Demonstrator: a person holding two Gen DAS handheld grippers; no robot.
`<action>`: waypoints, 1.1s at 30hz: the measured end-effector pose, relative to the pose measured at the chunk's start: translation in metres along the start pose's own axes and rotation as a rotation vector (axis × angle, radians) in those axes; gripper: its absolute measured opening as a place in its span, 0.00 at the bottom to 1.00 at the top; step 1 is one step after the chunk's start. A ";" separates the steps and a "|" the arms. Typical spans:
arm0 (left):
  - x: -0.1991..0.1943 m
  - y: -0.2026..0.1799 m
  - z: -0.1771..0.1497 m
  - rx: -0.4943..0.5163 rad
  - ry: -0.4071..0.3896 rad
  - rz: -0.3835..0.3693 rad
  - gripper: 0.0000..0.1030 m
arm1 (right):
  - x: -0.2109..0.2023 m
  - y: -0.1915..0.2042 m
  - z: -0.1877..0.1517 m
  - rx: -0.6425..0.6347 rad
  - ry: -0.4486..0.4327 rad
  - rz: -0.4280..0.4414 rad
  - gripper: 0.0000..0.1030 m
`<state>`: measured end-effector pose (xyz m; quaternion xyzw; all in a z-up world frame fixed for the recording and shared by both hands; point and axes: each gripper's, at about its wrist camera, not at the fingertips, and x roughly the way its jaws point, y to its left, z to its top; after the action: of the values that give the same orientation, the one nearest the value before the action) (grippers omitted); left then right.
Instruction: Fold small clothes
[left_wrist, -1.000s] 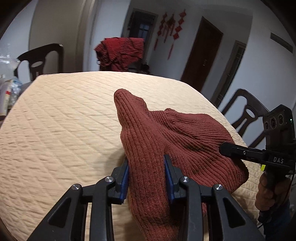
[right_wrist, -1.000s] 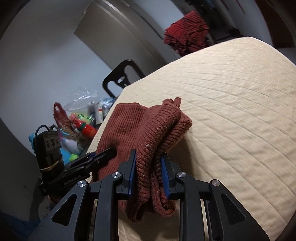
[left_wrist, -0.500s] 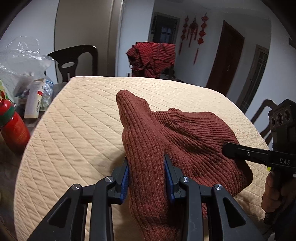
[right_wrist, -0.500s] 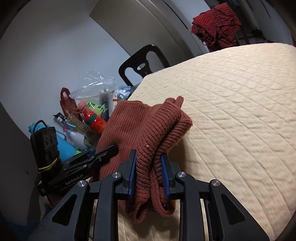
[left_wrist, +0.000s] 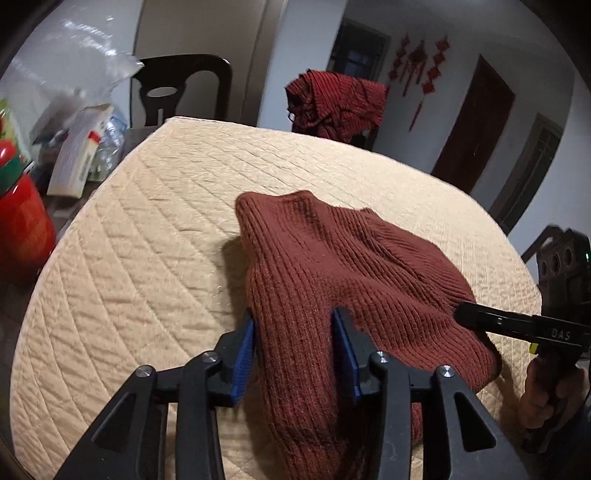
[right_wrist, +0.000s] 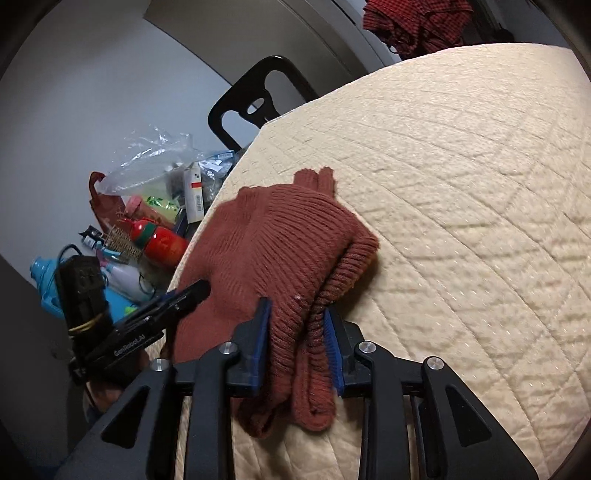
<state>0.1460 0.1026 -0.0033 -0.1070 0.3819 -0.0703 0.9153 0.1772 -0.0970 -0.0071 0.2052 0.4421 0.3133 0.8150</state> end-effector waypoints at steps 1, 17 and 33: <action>-0.003 0.002 0.000 -0.007 -0.006 0.003 0.44 | -0.007 0.003 -0.001 -0.014 -0.010 -0.017 0.30; -0.038 -0.020 -0.027 0.052 -0.044 0.038 0.43 | -0.015 0.038 -0.033 -0.277 0.040 -0.182 0.12; -0.010 -0.032 0.003 0.074 -0.033 0.072 0.42 | 0.005 0.031 0.003 -0.222 -0.003 -0.186 0.13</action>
<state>0.1398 0.0741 0.0138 -0.0605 0.3674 -0.0497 0.9268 0.1721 -0.0710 0.0106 0.0723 0.4206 0.2833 0.8589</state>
